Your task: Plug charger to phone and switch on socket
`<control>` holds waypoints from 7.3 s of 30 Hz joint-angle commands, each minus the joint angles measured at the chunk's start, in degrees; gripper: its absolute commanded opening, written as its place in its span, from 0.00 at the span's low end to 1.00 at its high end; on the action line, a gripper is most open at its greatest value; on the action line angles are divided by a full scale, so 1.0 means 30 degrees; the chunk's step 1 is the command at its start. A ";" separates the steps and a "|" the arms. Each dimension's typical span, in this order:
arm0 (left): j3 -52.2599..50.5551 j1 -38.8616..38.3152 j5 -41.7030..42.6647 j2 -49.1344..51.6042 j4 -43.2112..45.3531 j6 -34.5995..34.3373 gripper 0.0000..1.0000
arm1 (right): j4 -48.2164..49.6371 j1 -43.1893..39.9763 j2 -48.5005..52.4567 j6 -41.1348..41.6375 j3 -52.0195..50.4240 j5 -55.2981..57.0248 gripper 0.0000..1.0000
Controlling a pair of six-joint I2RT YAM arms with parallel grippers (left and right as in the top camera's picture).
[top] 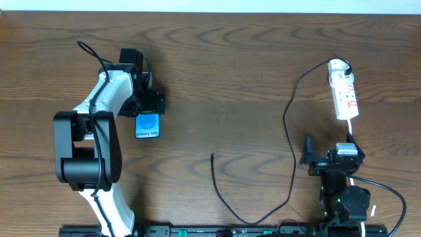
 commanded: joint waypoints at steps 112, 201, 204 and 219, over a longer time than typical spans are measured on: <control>-0.2164 0.0058 -0.0729 0.0211 0.1588 0.0976 0.98 | -0.0058 0.0160 -0.0153 -0.0175 -0.0022 0.0095 0.99; -0.2164 0.0058 -0.0663 0.0211 0.1588 0.0911 0.19 | -0.0058 0.0160 -0.0153 -0.0175 -0.0022 0.0095 0.99; -0.2164 0.0058 -0.0656 0.0211 0.1581 0.0911 0.08 | -0.0058 0.0160 -0.0153 -0.0168 -0.0022 0.0095 0.99; -0.2164 0.0058 -0.0656 0.0211 0.1566 0.0918 0.07 | -0.0058 0.0160 -0.0153 -0.0175 -0.0022 0.0095 0.99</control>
